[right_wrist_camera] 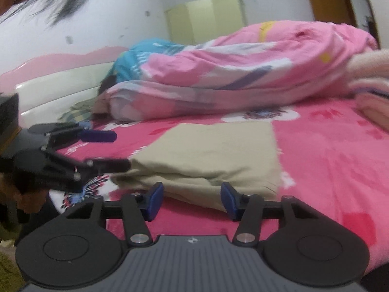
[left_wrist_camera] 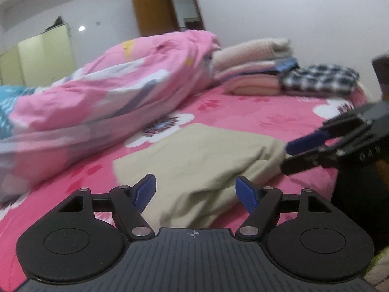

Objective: Fold clothes
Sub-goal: 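Close the left tool on the trouser edge while the right tool grasps it too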

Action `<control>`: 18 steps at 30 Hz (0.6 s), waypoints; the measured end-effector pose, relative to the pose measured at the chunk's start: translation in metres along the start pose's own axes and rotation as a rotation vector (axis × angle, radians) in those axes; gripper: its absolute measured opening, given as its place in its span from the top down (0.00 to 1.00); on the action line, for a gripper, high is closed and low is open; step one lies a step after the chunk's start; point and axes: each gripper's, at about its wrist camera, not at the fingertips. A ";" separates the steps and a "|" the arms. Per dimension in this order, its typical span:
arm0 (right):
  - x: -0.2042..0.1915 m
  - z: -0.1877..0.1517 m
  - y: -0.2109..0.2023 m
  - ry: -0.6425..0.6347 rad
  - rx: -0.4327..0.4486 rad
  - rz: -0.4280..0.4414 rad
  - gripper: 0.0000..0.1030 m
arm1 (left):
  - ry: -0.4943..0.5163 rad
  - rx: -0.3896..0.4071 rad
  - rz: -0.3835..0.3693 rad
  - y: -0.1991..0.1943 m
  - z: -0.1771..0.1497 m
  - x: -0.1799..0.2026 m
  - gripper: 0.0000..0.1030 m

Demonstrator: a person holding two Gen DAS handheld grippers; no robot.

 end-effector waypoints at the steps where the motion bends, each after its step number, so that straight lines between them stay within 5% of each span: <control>1: 0.002 0.000 0.000 0.005 -0.001 0.002 0.57 | 0.008 -0.005 -0.002 0.004 0.000 0.003 0.32; 8: -0.001 -0.005 0.009 -0.034 0.004 0.021 0.84 | 0.034 -0.048 0.008 0.015 -0.002 0.010 0.49; 18: -0.002 -0.008 0.019 -0.039 0.035 0.028 0.93 | -0.003 -0.053 -0.013 0.017 -0.002 0.008 0.89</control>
Point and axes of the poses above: each gripper's, at about its wrist camera, not at the fingertips, and y roughly the way its jaws point, x to its right, z to its top, and after that the axes turned 4 degrees about x, right-handed
